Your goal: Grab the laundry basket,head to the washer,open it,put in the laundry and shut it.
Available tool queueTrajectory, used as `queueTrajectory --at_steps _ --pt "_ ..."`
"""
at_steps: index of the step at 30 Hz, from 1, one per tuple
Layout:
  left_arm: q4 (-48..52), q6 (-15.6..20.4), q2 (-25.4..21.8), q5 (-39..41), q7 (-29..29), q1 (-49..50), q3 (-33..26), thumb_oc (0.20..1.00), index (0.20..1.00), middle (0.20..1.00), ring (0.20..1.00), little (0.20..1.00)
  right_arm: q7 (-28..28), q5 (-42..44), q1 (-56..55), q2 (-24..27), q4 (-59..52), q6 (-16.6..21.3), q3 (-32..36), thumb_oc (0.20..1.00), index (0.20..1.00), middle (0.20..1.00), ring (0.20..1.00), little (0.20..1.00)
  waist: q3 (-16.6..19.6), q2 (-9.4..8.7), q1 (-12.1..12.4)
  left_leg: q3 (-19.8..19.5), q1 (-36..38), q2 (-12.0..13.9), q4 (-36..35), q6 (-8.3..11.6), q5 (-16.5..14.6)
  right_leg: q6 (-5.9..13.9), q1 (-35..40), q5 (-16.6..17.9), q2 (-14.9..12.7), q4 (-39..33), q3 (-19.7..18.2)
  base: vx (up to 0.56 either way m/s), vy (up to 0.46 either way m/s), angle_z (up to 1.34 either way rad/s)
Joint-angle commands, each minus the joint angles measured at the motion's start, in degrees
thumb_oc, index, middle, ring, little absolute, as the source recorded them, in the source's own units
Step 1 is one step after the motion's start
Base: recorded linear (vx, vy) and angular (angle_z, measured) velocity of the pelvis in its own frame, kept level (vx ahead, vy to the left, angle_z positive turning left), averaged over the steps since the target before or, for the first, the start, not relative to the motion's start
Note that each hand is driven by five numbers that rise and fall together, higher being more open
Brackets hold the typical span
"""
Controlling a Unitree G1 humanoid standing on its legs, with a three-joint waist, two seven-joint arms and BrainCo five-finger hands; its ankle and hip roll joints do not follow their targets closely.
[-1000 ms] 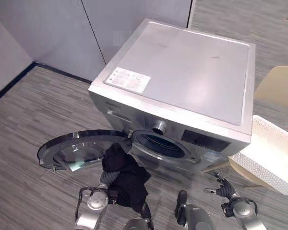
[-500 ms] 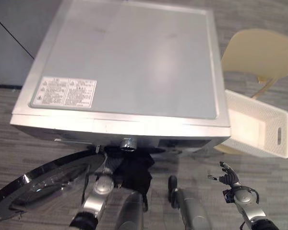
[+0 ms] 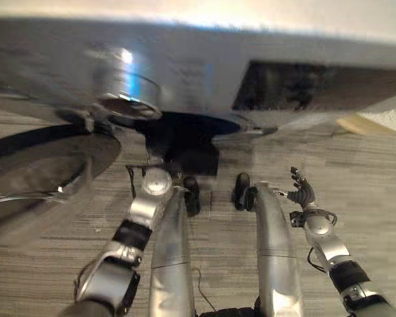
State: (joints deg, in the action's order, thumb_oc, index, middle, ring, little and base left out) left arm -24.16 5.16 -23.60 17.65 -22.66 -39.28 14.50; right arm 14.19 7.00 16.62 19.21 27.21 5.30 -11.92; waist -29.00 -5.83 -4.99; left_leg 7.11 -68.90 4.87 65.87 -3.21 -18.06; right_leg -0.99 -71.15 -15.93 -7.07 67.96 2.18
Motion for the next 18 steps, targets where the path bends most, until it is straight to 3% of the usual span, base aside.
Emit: queueTrajectory --at_steps 1,10,11,18 --pt "-4.80 5.40 -4.28 -3.07 -5.77 -8.86 1.84 0.200 0.200 0.200 0.200 0.200 -0.03 2.94 -5.96 1.55 -4.16 5.20 -1.87 1.000 1.000 1.000 1.000 1.000 9.32 2.49 -1.73 -5.22 -2.75 3.28 0.32 1.45 -2.21 0.63 -0.26 0.34 0.58 -8.27 1.64 -0.01 0.019 -0.07" --pt "-13.55 2.60 -18.24 -14.00 -16.52 -34.53 13.29 0.209 0.209 0.209 0.209 0.209 -1.34 3.93 -5.10 6.26 -8.91 9.08 -3.26 1.000 1.000 1.000 1.000 1.000 10.22 3.31 -4.87 -6.69 -12.29 3.96 5.54 1.28 -2.80 1.54 -8.34 0.75 1.43 -4.77 1.75 0.01 0.016 -0.06" --pt "-16.36 1.44 -19.63 -16.03 -15.98 -37.17 16.10 1.000 1.000 1.000 1.000 1.000 -1.38 4.16 -4.97 7.13 -9.81 9.87 -3.49 1.000 1.000 1.000 1.000 1.000 10.12 3.42 -5.13 -6.88 -13.96 4.02 6.35 1.28 -2.74 1.79 -9.75 1.22 1.44 -4.40 1.78 0.00 0.000 0.00" --pt "-28.68 -1.26 -19.18 -16.41 -4.19 -38.72 21.28 1.000 1.000 1.000 1.000 1.000 -2.88 4.16 -4.19 8.64 -9.08 8.71 -3.12 1.000 1.000 1.000 1.000 1.000 10.30 3.75 -4.83 -7.00 -15.22 3.72 6.81 1.11 -2.02 1.97 -10.90 1.93 1.69 -3.94 2.13 0.00 0.000 0.00"
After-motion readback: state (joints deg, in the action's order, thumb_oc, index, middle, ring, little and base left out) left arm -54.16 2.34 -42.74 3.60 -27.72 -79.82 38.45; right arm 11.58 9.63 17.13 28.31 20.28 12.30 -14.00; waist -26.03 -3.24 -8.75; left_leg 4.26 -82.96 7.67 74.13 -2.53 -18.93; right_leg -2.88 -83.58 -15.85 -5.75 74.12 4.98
